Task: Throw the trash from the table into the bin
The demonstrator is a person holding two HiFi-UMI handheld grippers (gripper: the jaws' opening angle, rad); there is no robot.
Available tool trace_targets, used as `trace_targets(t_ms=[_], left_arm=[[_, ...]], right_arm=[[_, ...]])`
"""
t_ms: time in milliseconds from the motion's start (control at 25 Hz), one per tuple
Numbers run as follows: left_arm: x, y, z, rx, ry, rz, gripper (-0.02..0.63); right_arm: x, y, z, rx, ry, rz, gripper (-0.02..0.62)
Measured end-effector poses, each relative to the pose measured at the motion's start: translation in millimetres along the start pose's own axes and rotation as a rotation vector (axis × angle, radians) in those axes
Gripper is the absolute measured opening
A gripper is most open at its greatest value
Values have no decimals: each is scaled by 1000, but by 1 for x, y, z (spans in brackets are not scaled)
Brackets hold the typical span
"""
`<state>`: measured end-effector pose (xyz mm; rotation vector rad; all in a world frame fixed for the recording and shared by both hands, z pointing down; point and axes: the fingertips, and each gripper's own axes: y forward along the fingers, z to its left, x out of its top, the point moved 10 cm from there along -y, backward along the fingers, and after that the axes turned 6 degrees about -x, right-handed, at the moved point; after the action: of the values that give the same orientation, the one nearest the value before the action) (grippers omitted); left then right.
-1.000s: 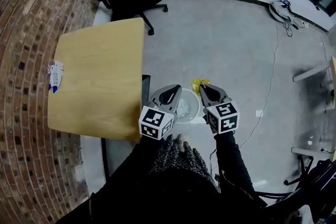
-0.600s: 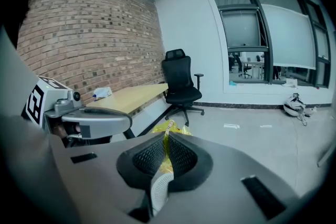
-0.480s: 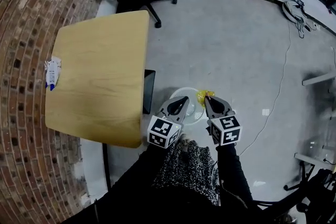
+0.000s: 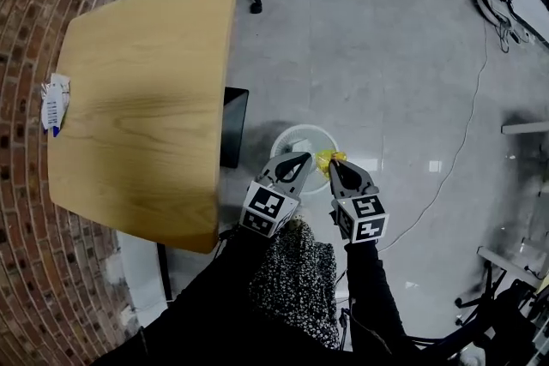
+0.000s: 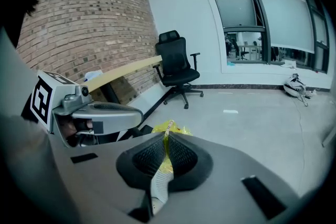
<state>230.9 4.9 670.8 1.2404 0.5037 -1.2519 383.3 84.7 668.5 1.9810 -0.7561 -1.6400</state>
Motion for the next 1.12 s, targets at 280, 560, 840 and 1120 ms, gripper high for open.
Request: trace_targets(t_ms=[280,560,840,1120], left_arm=[[-66,9,31,33,-72,77,6],[-111,29,59,68,-97,94,6],[-136,46,60,41,-117,110,6],[-132,44,59,41,-128,112,5]], right_arm=[[-44,46,-8,-19,27,63,12],[-86,88,-13,-23,26,119,12],[-116,116,-19,-10,49,177,12],[-120,122,-19,-37,84,178,17]])
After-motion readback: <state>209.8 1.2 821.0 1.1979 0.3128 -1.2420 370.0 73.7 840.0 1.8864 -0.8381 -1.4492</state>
